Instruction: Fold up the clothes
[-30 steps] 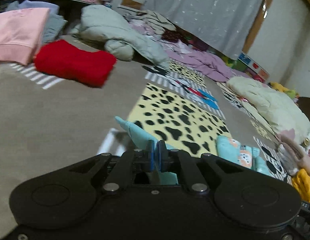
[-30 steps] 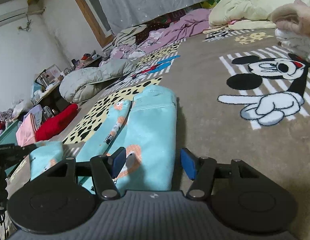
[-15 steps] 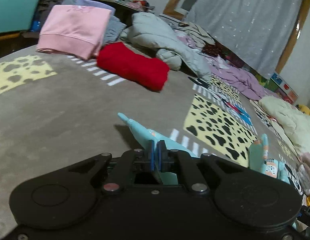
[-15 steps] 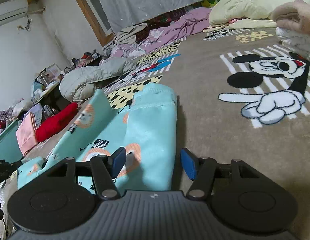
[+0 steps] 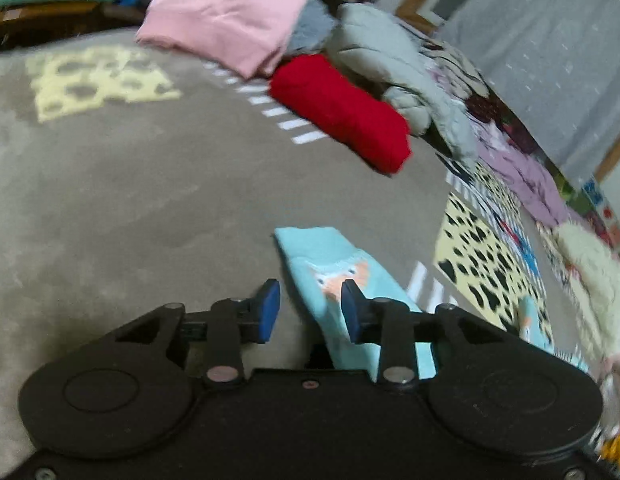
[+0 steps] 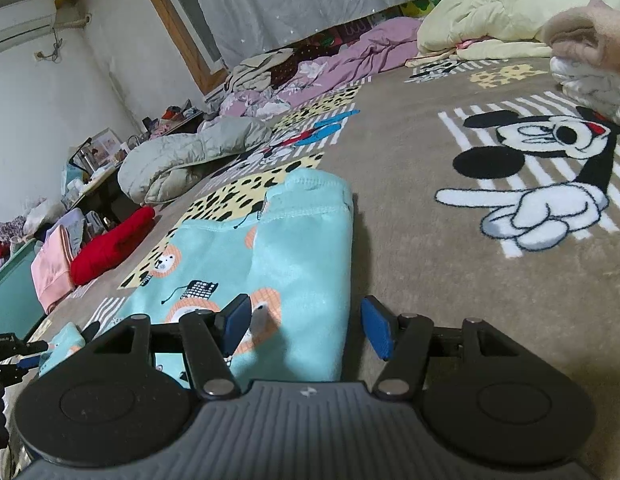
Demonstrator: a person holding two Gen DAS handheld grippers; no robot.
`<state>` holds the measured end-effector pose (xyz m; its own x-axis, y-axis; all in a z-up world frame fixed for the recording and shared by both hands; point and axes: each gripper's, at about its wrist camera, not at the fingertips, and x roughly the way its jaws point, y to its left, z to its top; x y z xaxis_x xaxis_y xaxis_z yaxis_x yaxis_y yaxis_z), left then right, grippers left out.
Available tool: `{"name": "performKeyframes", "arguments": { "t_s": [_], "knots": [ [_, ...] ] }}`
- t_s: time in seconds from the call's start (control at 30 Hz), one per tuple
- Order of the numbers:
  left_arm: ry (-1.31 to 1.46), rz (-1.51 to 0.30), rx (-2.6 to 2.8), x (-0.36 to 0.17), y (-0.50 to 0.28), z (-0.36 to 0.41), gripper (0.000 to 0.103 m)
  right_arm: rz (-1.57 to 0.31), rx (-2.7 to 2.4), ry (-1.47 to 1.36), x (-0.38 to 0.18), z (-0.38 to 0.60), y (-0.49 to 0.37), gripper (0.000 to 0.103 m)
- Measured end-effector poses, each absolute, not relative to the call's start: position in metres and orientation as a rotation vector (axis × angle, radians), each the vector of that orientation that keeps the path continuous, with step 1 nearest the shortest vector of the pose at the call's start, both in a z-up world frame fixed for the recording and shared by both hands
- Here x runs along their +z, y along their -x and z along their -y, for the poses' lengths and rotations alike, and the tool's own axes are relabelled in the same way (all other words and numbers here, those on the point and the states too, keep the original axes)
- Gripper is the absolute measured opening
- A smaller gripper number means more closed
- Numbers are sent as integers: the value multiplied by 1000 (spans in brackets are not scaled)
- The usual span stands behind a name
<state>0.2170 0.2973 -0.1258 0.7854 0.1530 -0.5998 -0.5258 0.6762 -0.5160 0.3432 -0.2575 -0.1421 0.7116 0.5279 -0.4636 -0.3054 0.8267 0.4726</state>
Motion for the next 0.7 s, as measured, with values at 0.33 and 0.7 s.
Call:
{"name": "performKeyframes", "arguments": {
  "t_s": [0.33, 0.7],
  "knots": [
    [518, -410, 383, -105, -220, -282, 3, -630, 480, -338, -143, 250, -342, 61],
    [249, -504, 542, -85, -229, -247, 42, -634, 485, -334, -143, 250, -342, 61]
  ]
}}
